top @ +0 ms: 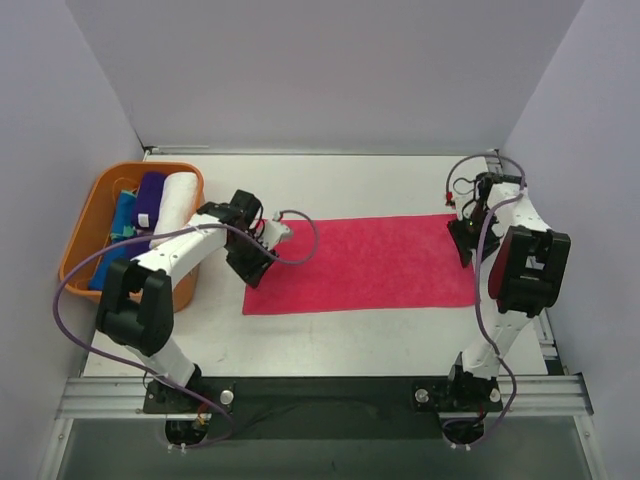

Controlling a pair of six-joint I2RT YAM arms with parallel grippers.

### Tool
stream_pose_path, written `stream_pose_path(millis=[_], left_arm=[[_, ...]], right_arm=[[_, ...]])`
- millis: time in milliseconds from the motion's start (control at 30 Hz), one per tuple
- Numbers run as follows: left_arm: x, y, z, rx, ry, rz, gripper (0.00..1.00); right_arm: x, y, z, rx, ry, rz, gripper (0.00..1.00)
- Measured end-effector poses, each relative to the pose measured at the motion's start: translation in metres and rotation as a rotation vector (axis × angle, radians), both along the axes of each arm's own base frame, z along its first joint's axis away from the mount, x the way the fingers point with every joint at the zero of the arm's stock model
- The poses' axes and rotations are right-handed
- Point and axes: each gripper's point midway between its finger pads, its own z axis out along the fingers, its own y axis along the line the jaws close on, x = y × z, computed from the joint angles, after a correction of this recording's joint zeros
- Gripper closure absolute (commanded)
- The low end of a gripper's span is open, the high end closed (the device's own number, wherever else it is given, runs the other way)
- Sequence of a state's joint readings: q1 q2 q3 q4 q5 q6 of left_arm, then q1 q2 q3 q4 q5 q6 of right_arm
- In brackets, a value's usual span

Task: Roll the towels
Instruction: Flatten the towel

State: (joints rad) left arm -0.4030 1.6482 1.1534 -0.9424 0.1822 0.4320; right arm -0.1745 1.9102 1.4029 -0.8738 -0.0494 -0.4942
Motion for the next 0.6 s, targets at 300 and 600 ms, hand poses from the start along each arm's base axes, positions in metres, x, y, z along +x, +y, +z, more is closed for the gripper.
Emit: stream_pose_path(millis=[300, 600], left_arm=[[0.117, -0.03, 0.086, -0.247, -0.239, 0.101, 0.34], [0.187, -0.021, 0.039, -0.256, -0.203, 0.239, 0.39]], right_arm=[[0.127, -0.013, 0.104, 0.092, -0.432, -0.126, 0.67], [0.185, -0.019, 0.026, 0.128, -0.36, -0.19, 0.69]])
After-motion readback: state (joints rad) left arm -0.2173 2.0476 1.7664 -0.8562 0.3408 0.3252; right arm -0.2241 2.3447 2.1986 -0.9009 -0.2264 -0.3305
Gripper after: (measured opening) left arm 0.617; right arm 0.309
